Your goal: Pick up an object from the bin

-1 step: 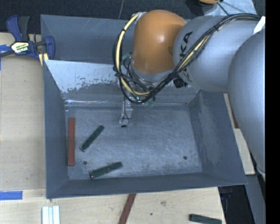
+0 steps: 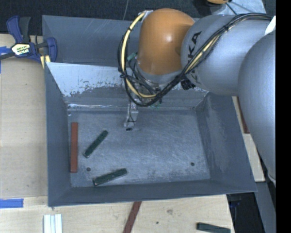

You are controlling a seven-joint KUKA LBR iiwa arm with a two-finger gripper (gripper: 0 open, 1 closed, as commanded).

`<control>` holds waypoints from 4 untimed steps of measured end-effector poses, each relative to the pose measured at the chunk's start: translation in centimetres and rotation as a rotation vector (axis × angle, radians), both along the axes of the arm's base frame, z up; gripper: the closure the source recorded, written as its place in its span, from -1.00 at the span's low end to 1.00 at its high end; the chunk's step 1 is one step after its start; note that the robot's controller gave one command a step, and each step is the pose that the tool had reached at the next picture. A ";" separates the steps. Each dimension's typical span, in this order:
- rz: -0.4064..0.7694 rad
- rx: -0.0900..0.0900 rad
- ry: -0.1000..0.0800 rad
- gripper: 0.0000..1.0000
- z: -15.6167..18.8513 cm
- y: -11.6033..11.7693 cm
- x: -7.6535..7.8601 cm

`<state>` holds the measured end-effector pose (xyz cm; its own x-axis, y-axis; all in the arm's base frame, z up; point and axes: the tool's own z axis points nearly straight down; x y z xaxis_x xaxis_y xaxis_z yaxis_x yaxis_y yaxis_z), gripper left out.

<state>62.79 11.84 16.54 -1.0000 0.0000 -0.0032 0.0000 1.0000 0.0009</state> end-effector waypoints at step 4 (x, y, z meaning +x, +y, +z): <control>0.604 -0.001 -0.001 -1.00 -9.5 9.5 -5.8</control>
Offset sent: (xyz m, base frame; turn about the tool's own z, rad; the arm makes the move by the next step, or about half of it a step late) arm -0.0535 0.0692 -0.0317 -0.2679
